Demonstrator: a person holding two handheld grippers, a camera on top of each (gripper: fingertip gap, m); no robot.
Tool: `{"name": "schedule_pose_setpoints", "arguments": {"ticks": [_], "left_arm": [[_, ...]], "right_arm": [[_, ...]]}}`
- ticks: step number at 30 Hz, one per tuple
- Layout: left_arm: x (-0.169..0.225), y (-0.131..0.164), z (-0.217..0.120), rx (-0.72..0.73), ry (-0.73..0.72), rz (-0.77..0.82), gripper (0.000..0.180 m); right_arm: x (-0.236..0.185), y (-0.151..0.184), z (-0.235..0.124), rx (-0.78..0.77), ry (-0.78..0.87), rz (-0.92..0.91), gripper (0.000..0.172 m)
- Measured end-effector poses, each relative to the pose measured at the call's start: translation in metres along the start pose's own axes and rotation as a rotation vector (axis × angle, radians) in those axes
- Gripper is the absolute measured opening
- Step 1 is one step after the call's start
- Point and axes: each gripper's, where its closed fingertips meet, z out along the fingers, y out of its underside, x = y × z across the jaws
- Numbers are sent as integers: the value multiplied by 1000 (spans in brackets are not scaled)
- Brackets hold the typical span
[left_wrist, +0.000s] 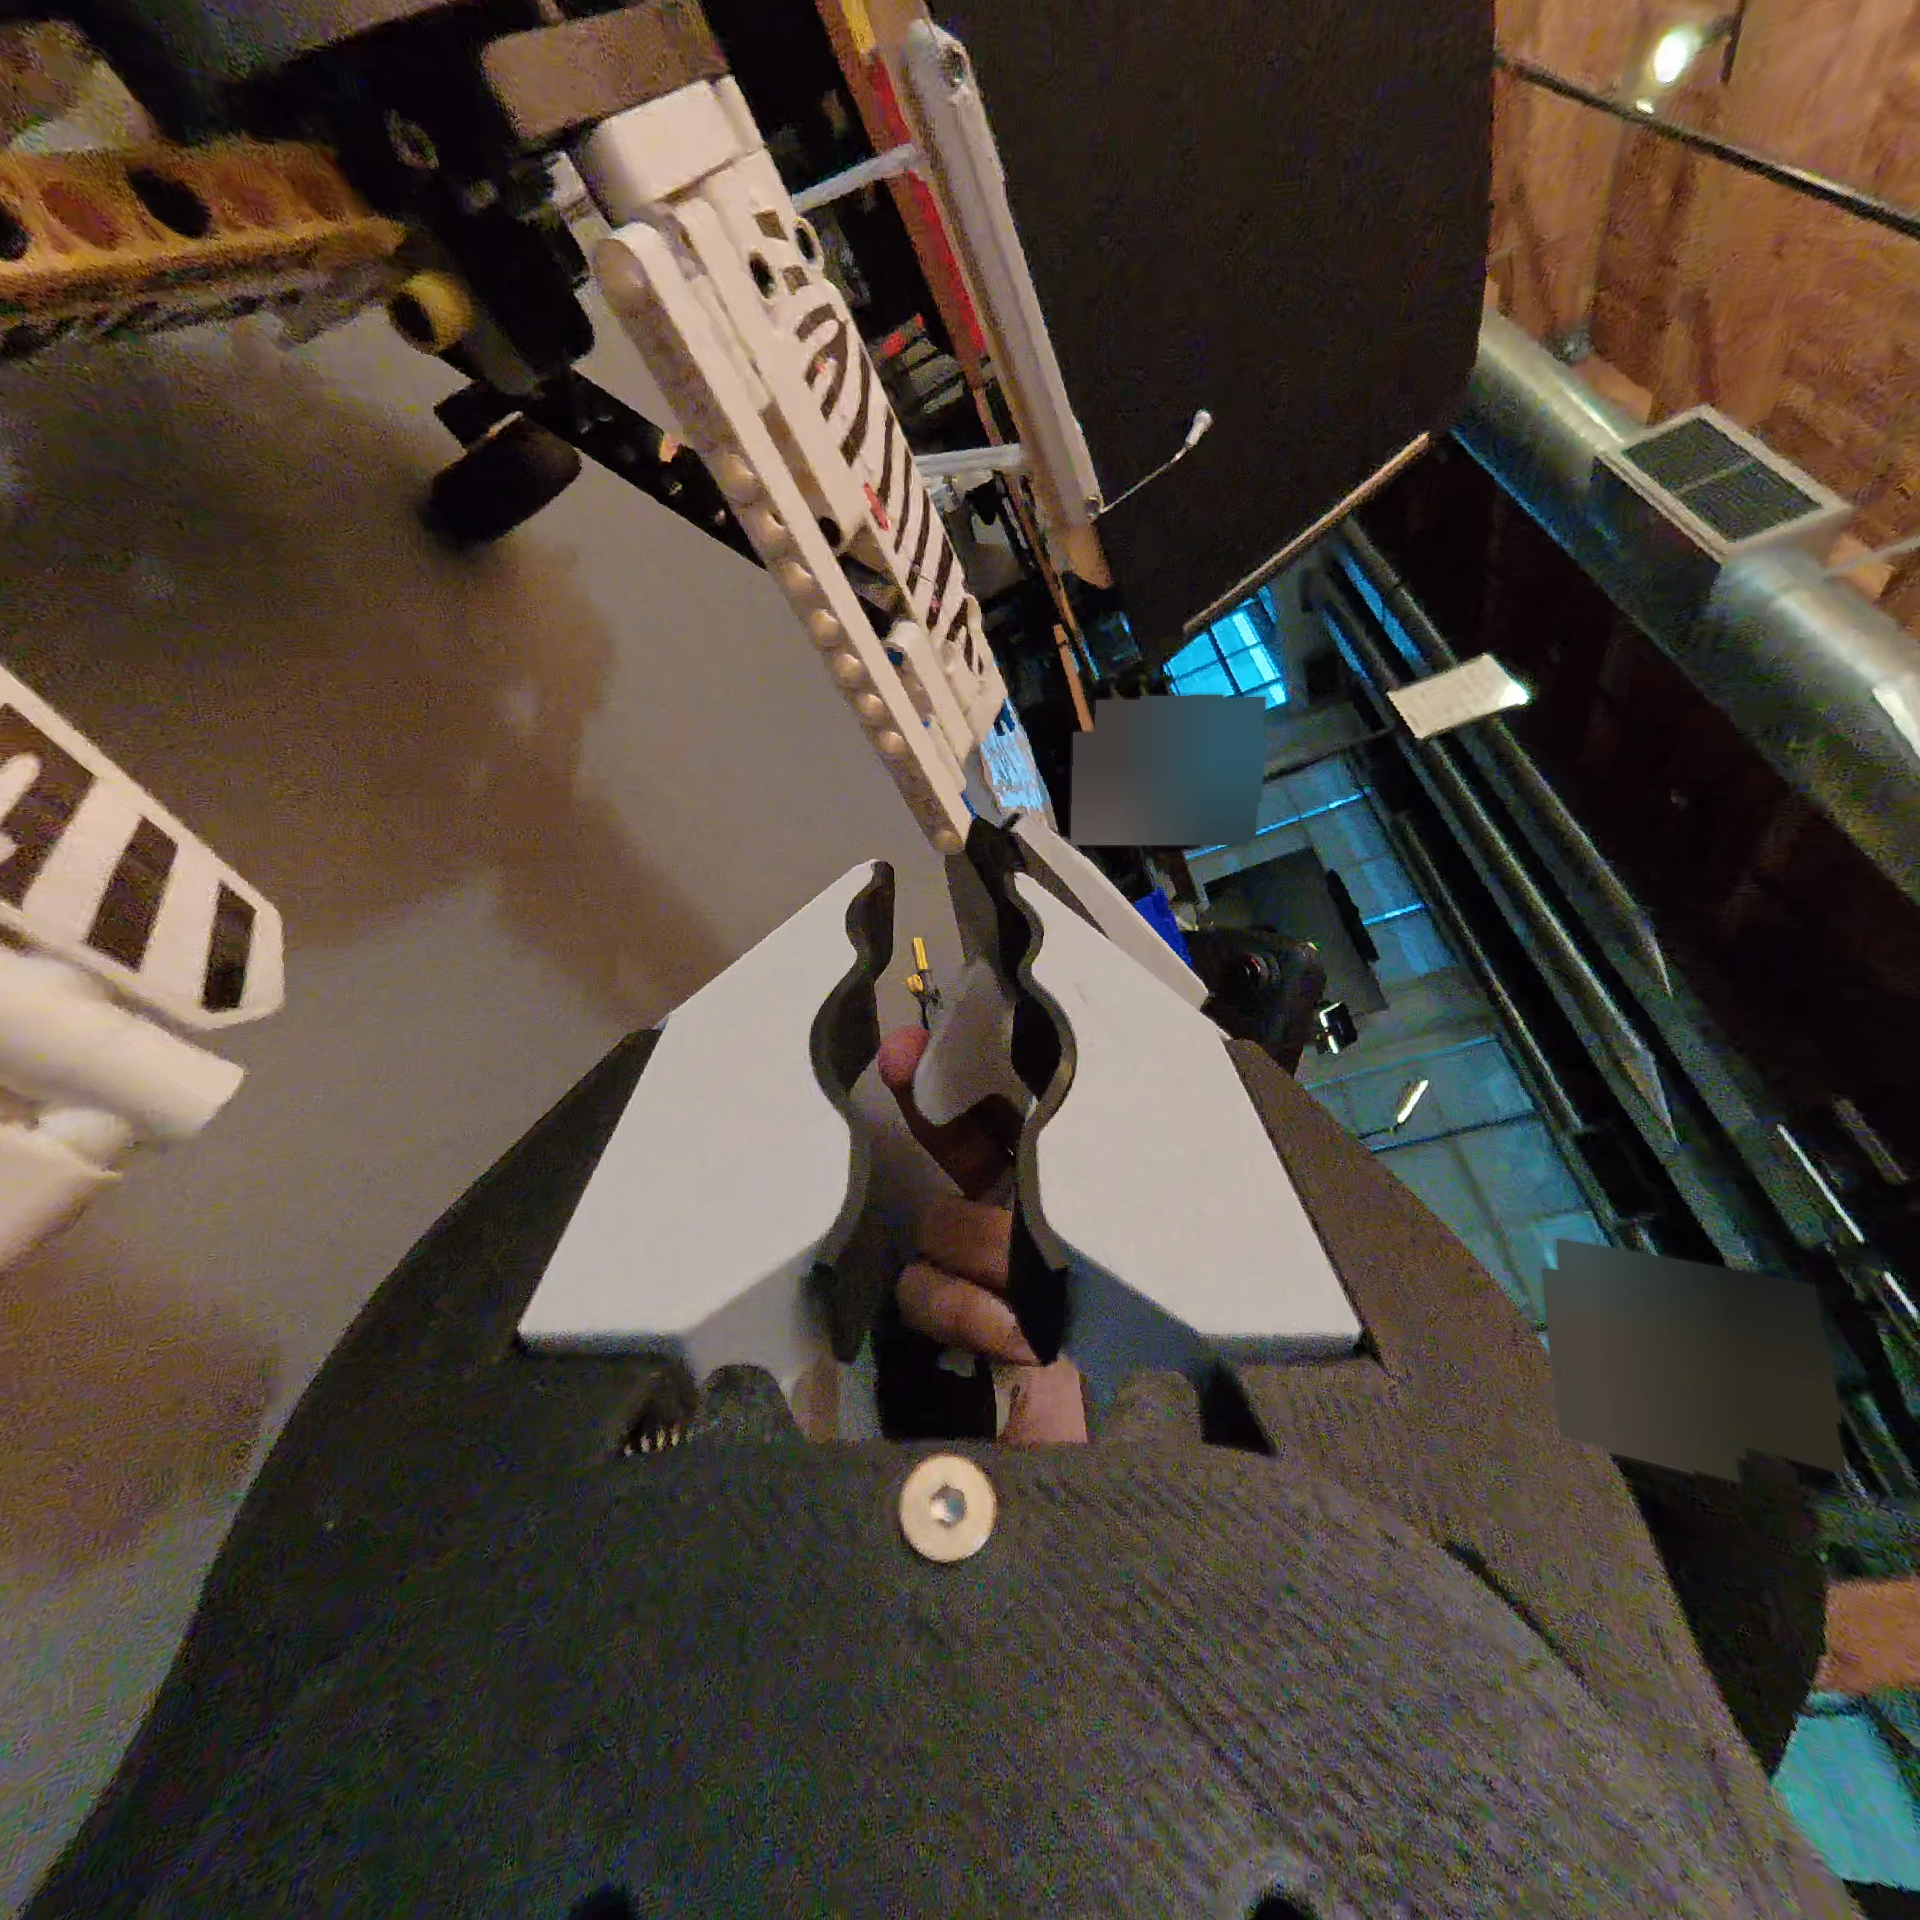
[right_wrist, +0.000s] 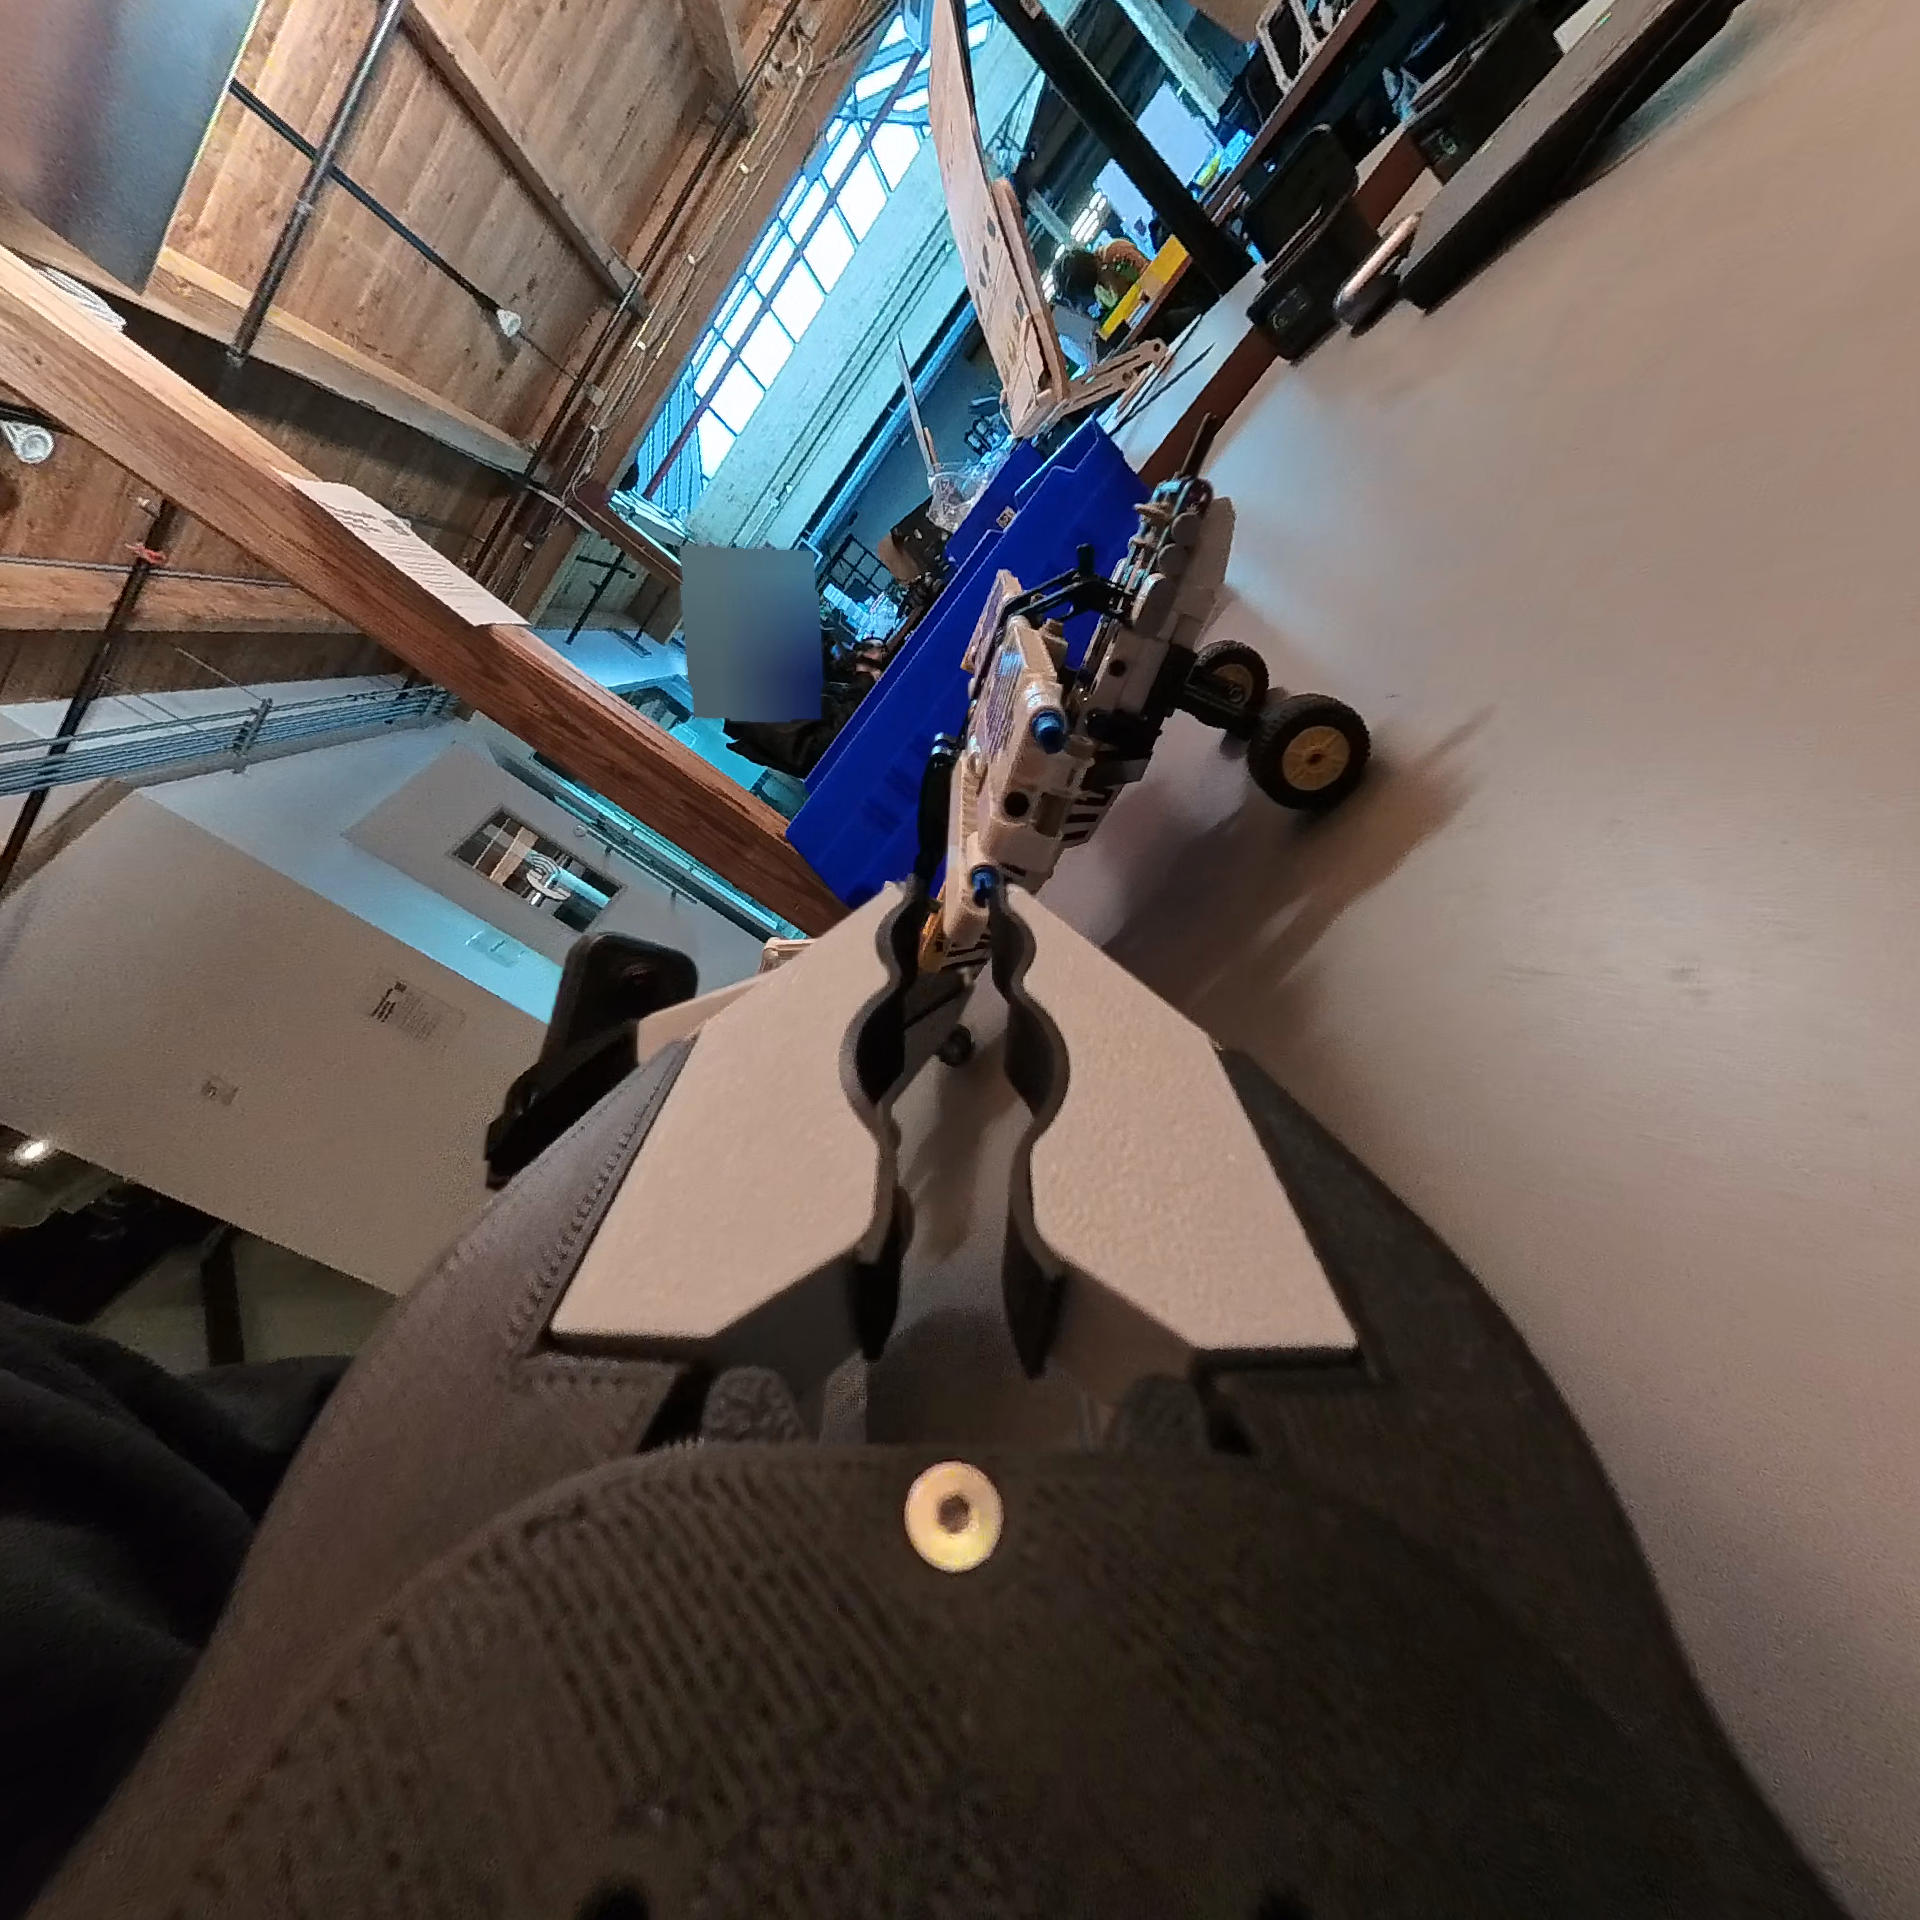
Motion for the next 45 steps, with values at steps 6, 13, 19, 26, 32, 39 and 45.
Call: {"name": "schedule_pose_setpoints", "arguments": {"ticks": [6, 13, 19, 26, 32, 39, 45], "left_arm": [[-1, -11, 12, 26, 14, -14, 24], [-7, -18, 21, 33, 55, -87, 11], [-4, -20, 26, 27, 106, -66, 12], [-4, -26, 24, 56, 131, -66, 6], [-2, -23, 24, 51, 131, -87, 4], [-3, -23, 26, 56, 130, -107, 4], [0, -21, 28, 49, 162, -144, 4]], "right_arm": [[3, -1, 0, 1, 7, 5, 10], [7, -2, 6, -7, 13, 14, 4], [6, -7, 7, -3, -1, 5, 3], [5, -6, 8, -16, 17, -23, 2], [5, -4, 3, 3, -74, 178, 2], [6, -3, 1, -40, 83, -76, 2], [4, -3, -4, 22, -8, 116, 1]]}}
